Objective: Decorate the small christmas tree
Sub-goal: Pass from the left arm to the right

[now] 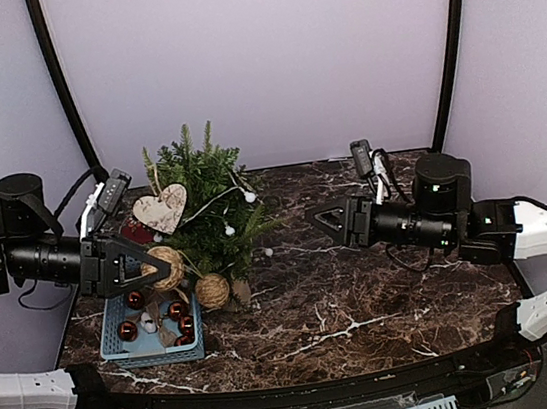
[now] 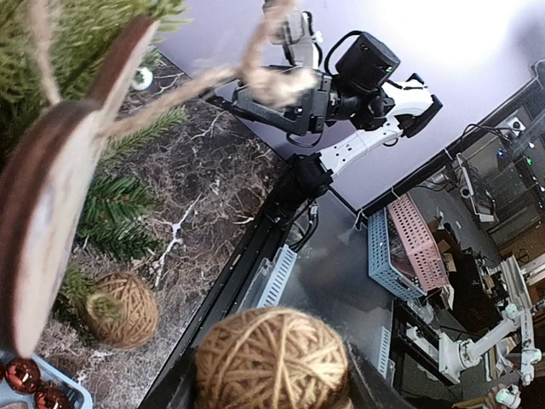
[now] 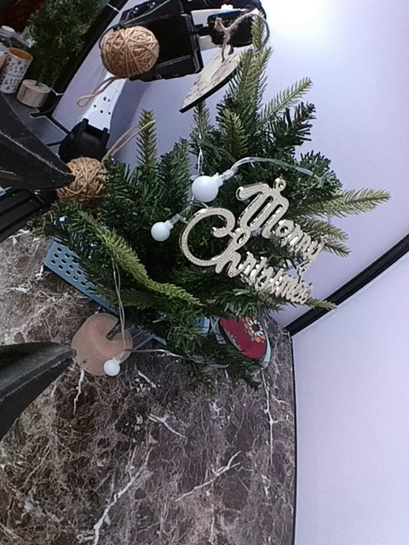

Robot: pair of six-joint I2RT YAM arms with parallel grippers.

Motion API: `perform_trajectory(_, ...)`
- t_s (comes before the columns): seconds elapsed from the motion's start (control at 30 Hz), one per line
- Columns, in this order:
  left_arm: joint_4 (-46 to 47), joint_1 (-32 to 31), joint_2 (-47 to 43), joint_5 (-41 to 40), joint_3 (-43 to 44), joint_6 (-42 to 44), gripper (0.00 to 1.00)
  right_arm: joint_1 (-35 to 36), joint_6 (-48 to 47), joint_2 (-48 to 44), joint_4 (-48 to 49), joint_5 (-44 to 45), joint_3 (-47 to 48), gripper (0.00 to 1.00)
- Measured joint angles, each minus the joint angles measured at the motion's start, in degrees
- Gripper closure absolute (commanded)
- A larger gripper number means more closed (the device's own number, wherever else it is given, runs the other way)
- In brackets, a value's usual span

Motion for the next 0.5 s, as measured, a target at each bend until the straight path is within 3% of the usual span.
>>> perform_trajectory(0.13, -0.07, -3.93, 1.03, -1.97, 2.23, -0.15, 0.79, 0.0, -0.44, -0.7, -0.2, -0.02, 0.0, 0.37)
perform_trajectory(0.23, -0.26, -10.25, 3.91, -5.42, 6.05, 0.07, 0.78, 0.0, -0.76, -1.99, -0.42, -0.02, 0.0, 0.37)
perform_trajectory(0.5, -1.57, -23.52, 17.55, -15.06, 18.86, 0.94, 0.77, 0.0, -2.8, -4.37, -1.36, -3.37, 0.17, 0.37)
